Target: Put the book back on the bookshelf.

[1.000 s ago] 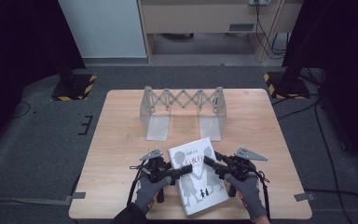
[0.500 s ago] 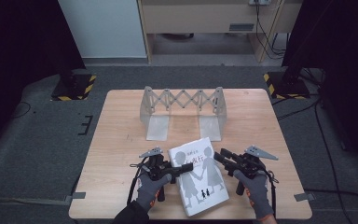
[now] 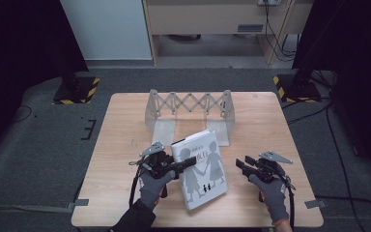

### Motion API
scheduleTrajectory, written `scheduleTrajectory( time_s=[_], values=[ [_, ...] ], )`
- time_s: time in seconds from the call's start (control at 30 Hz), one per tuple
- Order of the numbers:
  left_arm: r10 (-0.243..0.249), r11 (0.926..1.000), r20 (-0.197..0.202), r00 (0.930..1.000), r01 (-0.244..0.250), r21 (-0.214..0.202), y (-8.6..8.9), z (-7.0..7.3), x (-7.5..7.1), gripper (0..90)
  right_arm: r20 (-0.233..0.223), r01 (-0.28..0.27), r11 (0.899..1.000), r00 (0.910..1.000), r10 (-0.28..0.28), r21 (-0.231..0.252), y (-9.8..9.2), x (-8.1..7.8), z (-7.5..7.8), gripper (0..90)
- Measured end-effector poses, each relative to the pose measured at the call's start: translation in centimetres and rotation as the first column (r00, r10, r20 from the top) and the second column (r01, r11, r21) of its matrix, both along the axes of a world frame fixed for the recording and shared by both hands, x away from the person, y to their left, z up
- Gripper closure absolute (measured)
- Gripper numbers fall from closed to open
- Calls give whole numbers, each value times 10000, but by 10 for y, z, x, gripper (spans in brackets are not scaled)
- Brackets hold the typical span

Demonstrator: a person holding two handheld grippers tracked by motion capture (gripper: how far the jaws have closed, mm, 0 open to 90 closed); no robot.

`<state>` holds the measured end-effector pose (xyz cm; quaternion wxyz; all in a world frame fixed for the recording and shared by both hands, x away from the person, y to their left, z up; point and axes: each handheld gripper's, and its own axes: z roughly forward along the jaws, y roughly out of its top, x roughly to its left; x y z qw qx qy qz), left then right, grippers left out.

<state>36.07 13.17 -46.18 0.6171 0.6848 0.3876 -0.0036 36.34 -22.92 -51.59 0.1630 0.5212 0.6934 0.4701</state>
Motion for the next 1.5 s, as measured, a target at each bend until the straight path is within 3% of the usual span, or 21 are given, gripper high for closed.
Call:
scheduleTrajectory(
  time_s=[0.07, 0.13, 0.27, 0.37, 0.53, 0.57, 0.83, 1.27, 1.5],
  values=[
    [48, 9999, 307, 9995, -51, 120, 1, 4, 1, 506, -71, 205, 9990, 9998, -208, -406, -5, 2, -3, 500],
    [52, 9999, 359, 9993, -57, 129, 1, 4, 1, 506, -135, 342, 9982, 9993, -349, -492, -7, 3, -4, 499],
    [-105, 9998, 551, 9984, 95, 174, 2, 4, -2, 503, -417, 583, 9921, 9971, -633, -1115, -13, 6, -11, 490],
    [-232, 9995, 677, 9974, 217, 238, 3, 3, -9, 500, -856, 651, 9847, 9931, -797, -1617, -16, 9, -18, 465],
    [-373, 9988, 894, 9953, 343, 348, 2, 2, -13, 498, -828, 704, 9799, 9928, -871, -1868, -17, 10, -19, 429],
    [-429, 9983, 1033, 9937, 387, 430, 1, 3, -16, 498, -737, 789, 9738, 9926, -966, -2133, -18, 10, -20, 394],
    [-653, 9954, 1490, 9867, 541, 785, -4, 6, -26, 496, -684, 982, 9630, 9906, -1188, -2509, -22, 11, -21, 257],
    [-738, 9943, 1665, 9833, 598, 878, -9, 9, -35, 480, -870, 902, 9516, 9889, -1206, -2939, -20, 14, -22, 95],
    [-818, 9928, 1739, 9814, 649, 1004, -12, 11, -39, 470, -1007, 709, 9572, 9896, -1028, -2808, -20, 14, -23, 44]
  ],
)
